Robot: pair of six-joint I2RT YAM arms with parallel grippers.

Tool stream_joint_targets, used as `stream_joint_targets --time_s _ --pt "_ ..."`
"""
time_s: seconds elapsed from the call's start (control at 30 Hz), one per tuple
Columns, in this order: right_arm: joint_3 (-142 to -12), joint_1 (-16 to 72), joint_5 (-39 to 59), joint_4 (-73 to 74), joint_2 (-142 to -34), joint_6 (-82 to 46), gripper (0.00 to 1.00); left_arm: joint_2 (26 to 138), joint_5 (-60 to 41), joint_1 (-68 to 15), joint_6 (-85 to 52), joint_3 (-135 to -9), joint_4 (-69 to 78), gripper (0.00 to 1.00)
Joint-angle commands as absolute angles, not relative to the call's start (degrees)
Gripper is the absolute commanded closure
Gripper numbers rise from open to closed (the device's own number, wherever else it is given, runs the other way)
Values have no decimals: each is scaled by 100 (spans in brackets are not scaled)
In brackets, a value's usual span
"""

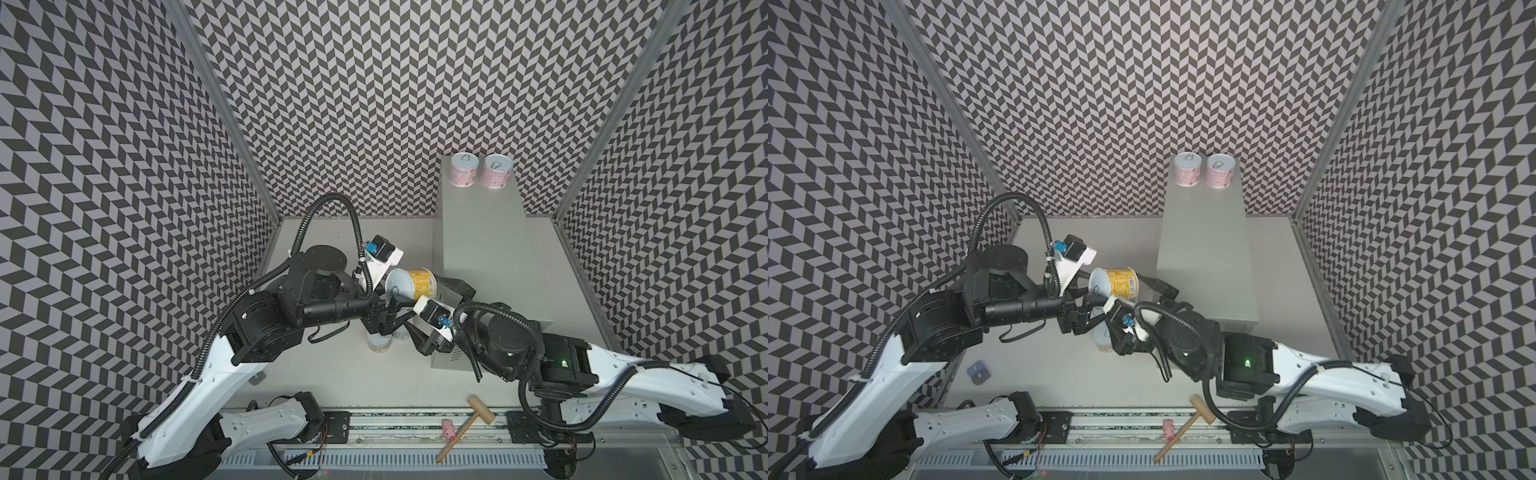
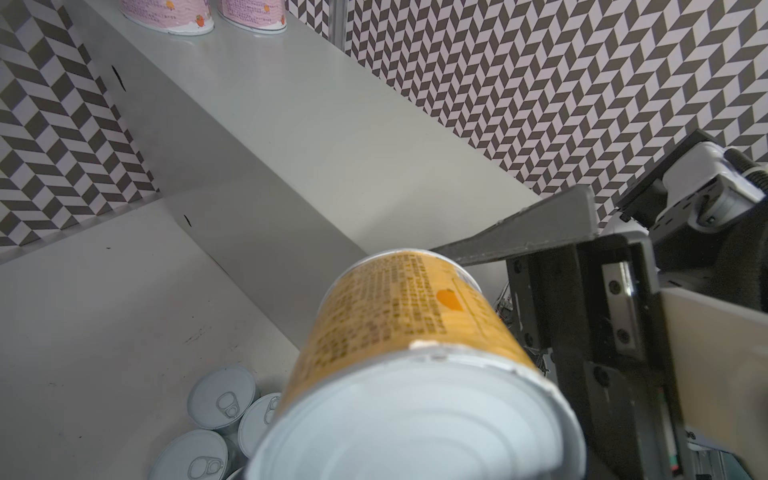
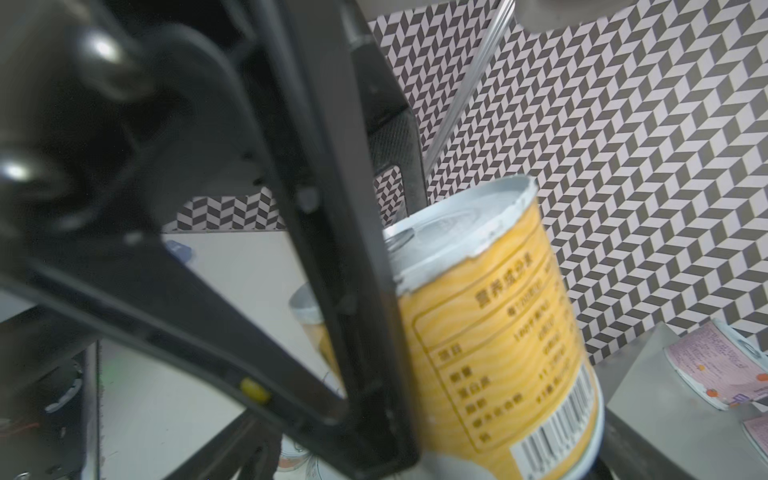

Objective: Place and organize the canned foods onto the counter
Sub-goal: 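Lift the yellow can with the left gripper into the right gripper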

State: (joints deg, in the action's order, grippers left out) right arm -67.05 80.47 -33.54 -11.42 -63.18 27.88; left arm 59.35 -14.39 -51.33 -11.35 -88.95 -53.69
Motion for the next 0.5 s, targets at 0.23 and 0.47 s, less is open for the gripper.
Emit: stream_joint_targets --time_s 0.23,0.47 --pt "-7070 8122 -4353 -591 -6499 3276 1 5950 -1461 -5133 -966 -9088 -5121 40" --pt "-7075 8125 -4068 -588 -6503 3347 1 6014 -1513 -5133 -967 -9083 -5086 40"
